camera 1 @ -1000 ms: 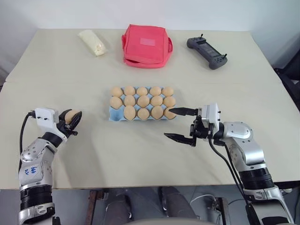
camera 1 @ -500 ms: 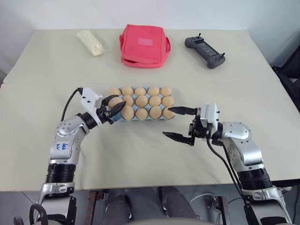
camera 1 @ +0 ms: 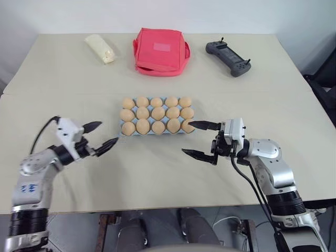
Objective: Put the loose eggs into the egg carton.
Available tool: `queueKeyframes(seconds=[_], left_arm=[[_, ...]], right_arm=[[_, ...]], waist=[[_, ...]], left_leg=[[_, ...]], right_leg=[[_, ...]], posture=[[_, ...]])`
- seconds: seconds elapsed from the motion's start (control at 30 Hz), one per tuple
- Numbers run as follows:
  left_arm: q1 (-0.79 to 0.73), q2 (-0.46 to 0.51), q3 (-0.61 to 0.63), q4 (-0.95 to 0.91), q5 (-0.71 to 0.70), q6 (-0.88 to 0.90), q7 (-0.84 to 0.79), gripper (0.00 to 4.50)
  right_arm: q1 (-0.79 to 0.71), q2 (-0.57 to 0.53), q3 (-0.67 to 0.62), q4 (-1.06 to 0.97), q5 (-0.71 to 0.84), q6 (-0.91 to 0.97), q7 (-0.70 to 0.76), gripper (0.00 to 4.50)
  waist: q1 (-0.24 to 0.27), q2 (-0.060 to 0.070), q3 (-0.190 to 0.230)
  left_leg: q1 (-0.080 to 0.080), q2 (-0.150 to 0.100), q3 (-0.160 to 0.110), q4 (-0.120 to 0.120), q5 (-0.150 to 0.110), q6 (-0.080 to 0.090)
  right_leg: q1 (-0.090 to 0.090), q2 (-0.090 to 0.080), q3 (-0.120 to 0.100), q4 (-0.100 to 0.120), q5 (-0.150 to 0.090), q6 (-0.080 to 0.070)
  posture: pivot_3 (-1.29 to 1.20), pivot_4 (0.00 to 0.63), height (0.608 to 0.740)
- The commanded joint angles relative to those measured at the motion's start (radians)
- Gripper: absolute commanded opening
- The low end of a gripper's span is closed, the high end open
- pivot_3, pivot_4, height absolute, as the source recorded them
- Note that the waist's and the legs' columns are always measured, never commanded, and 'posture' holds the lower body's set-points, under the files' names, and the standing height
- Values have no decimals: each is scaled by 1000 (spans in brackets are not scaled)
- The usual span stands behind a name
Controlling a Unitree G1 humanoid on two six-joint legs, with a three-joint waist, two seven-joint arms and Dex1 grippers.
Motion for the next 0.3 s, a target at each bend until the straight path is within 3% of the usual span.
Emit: queueKeyframes(seconds=[0.03,0.3], left_arm=[[65,49,75,-5,-16,-29,-45,4491],[167,75,150,-21,12,-55,-31,4491]], right_arm=[[-1,-34,-37,-15,18,0,15,4500],[-14,-93,-80,29,21,10,29,4500]], waist=[[0,0,0],[3,0,0]], left_leg=[[0,0,0,0,0,0],[0,1,0,-3,-1,0]], right_leg=[[0,0,0,0,0,0],[0,-1,-2,-2,0,-1]], posture=[[0,150,740],[0,150,740]])
